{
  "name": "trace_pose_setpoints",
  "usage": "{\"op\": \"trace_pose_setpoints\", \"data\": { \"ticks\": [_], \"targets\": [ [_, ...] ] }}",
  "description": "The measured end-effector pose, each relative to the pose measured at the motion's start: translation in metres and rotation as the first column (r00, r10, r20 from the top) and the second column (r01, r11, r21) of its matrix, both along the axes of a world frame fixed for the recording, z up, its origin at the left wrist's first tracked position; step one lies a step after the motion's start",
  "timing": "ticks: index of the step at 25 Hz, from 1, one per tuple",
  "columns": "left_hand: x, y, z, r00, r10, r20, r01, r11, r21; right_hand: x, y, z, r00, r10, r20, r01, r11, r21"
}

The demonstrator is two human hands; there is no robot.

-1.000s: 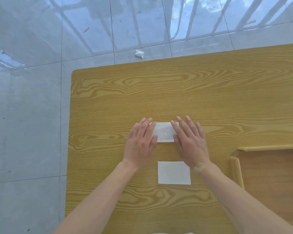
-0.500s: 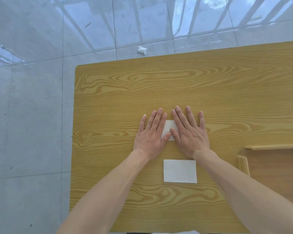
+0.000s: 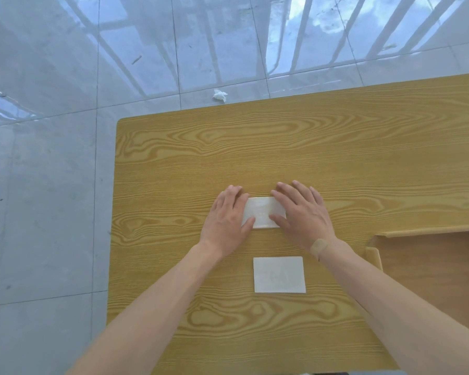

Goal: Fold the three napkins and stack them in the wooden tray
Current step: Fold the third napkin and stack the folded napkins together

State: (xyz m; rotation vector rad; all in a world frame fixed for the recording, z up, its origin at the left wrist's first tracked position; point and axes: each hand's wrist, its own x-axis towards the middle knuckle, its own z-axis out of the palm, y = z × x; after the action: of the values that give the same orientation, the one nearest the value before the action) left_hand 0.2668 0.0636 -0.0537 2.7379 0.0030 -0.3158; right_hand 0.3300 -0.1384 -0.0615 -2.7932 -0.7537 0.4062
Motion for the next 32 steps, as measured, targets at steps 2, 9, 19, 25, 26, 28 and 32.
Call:
{"op": "trace_pose_setpoints", "data": {
  "ticks": [2, 9, 19, 25, 26, 28, 32],
  "targets": [
    [0.003, 0.000, 0.005, 0.998, 0.057, -0.034, -0.058, 0.998, -0.032, 0.000, 0.002, 0.005, 1.000, -0.012, 0.028, 0.011, 1.000, 0.002],
    [0.020, -0.010, 0.021, 0.960, 0.244, -0.140, -0.253, 0.966, -0.052, 0.010, 0.015, 0.018, 0.990, -0.118, -0.082, 0.120, 0.992, 0.023],
    [-0.008, -0.015, 0.058, 0.911, 0.354, -0.212, -0.409, 0.707, -0.577, -0.001, -0.007, 0.041, 0.908, -0.172, -0.382, 0.231, 0.966, 0.113],
    [-0.033, -0.020, 0.066, 0.862, 0.416, -0.291, -0.498, 0.587, -0.638, -0.028, -0.030, 0.053, 0.730, -0.270, -0.627, 0.548, 0.780, 0.302],
    [-0.040, -0.022, 0.063, 0.843, 0.430, -0.322, -0.529, 0.559, -0.638, -0.037, -0.034, 0.053, 0.702, -0.272, -0.658, 0.581, 0.753, 0.309],
    [-0.054, -0.030, 0.056, 0.793, 0.476, -0.380, -0.602, 0.517, -0.608, -0.057, -0.040, 0.050, 0.659, -0.278, -0.699, 0.637, 0.700, 0.322],
    [-0.086, -0.047, 0.037, 0.691, 0.515, -0.508, -0.714, 0.375, -0.591, -0.099, -0.049, 0.038, 0.562, -0.378, -0.736, 0.763, 0.581, 0.284]
  ]
}}
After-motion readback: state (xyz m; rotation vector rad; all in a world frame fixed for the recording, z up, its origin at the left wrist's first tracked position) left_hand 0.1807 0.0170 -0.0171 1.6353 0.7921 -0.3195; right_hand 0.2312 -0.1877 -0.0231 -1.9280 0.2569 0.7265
